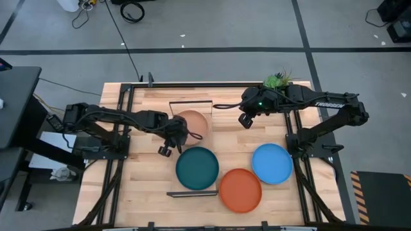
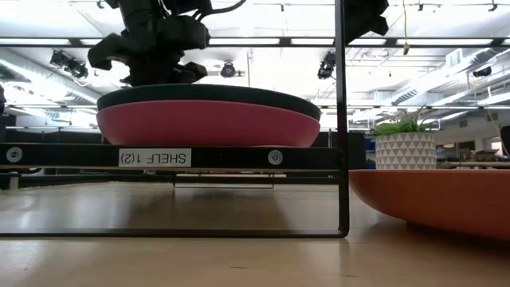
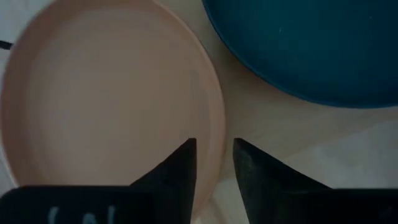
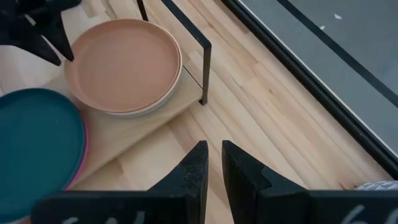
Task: Place and stack plates onto a shelf
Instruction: Stack the brown plate on top of the light orange plate on the shelf
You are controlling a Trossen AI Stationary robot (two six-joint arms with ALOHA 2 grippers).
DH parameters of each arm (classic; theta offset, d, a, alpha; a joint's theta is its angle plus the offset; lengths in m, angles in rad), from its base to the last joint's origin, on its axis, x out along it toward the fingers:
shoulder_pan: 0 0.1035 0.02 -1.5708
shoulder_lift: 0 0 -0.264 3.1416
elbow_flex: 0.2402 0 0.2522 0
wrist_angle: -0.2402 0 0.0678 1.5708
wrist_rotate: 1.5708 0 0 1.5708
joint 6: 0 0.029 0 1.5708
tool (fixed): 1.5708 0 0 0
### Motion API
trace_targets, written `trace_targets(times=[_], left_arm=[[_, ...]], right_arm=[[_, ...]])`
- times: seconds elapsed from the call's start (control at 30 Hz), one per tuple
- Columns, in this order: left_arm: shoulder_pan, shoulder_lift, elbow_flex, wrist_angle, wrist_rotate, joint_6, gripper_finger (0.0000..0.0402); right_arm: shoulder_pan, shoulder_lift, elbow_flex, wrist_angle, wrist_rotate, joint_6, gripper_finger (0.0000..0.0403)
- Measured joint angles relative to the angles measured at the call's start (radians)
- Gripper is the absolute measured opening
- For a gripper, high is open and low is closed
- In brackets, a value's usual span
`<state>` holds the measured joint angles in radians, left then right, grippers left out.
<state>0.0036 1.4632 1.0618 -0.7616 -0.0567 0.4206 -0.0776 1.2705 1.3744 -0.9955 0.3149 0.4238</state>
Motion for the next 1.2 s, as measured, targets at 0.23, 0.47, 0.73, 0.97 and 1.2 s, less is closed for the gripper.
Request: trace_targets(times=[0.23,0.47,0.73,0.97,1.2], left_arm=[[0.0,-0.067,0.002,-0.001,0.042,-0.132,0.0116],[0.0,-0.08,0.002,0.086,0.029,-0.301,0.0116],[0.0,0.011,-0.029,0.425,-0.053,-0.361,0.0116],[0.006,0.128,-0.03,0.557,-0.103,-0.356,0.0116],[-0.003,0.191,-0.032,0.538,-0.103,-0.356,0.0116]], right_arm=[[0.0,0.001,0.0,0.0,-0.062,-0.019,0.0052],[0.0,0.004,0.0,0.008,-0.09,-0.06,0.0052],[0.001,0.004,0.0,0.082,-0.076,-0.063,0.0052],[0.026,0.004,0.0,0.085,-0.081,-0.053,0.0052],[0.057,0.004,0.0,0.082,-0.077,-0.05,0.0052]])
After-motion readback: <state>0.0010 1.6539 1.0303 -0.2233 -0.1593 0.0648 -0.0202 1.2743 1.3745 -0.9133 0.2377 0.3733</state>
